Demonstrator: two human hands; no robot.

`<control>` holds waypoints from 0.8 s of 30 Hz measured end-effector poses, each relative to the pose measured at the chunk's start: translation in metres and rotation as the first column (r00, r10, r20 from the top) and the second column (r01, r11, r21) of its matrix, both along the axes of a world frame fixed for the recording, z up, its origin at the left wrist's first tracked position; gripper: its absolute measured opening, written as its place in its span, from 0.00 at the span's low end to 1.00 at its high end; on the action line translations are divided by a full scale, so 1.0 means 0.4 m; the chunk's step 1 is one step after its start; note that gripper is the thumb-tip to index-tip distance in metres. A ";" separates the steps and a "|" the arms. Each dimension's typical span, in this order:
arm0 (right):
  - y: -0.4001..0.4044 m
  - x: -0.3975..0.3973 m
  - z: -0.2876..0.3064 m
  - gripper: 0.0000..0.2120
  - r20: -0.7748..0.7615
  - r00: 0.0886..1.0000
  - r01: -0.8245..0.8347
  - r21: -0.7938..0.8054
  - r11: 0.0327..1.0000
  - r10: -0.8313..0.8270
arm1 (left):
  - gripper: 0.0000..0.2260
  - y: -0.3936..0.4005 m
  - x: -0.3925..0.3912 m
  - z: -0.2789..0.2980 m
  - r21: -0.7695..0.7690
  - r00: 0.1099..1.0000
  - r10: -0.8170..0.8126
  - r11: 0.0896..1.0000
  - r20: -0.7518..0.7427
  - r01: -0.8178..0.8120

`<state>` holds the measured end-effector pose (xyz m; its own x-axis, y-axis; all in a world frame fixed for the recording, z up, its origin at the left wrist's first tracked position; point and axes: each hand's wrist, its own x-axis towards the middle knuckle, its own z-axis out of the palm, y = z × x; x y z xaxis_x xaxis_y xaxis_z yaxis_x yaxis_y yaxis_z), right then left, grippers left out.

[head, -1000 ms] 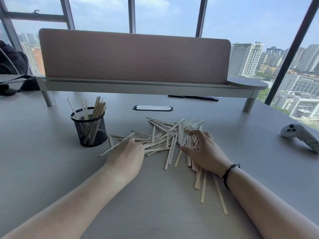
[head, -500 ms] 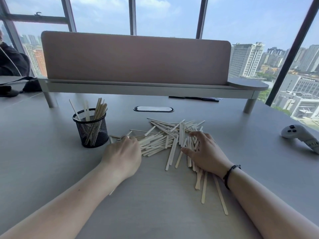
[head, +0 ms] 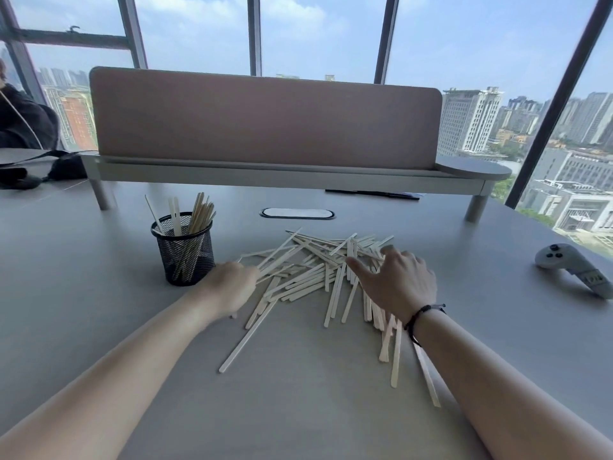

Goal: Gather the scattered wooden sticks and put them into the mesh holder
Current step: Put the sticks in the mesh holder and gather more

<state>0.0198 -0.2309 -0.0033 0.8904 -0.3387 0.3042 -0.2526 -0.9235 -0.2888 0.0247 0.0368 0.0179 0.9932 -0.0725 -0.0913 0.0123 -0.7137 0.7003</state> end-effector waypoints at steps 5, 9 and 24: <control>0.046 0.037 0.013 0.48 -0.193 0.979 0.060 -0.055 0.997 -0.070 | 0.17 0.002 -0.018 0.004 -0.359 0.991 -0.111 0.930 -0.068 0.079; 0.077 0.069 0.017 0.40 -0.232 0.972 0.038 0.004 0.999 -0.036 | 0.25 -0.001 -0.022 -0.013 -0.545 0.987 -0.149 0.823 0.067 0.161; 0.108 0.119 0.038 0.02 -0.222 0.971 -0.066 0.132 0.989 0.094 | 0.24 -0.021 -0.025 -0.053 -0.621 0.970 -0.087 0.754 0.229 0.214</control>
<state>0.0676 -0.1876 0.0121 0.9569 -0.2859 0.0520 -0.2514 -0.9044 -0.3448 0.0148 0.0286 -0.0035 0.9583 -0.2003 0.2038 -0.2240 -0.0837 0.9710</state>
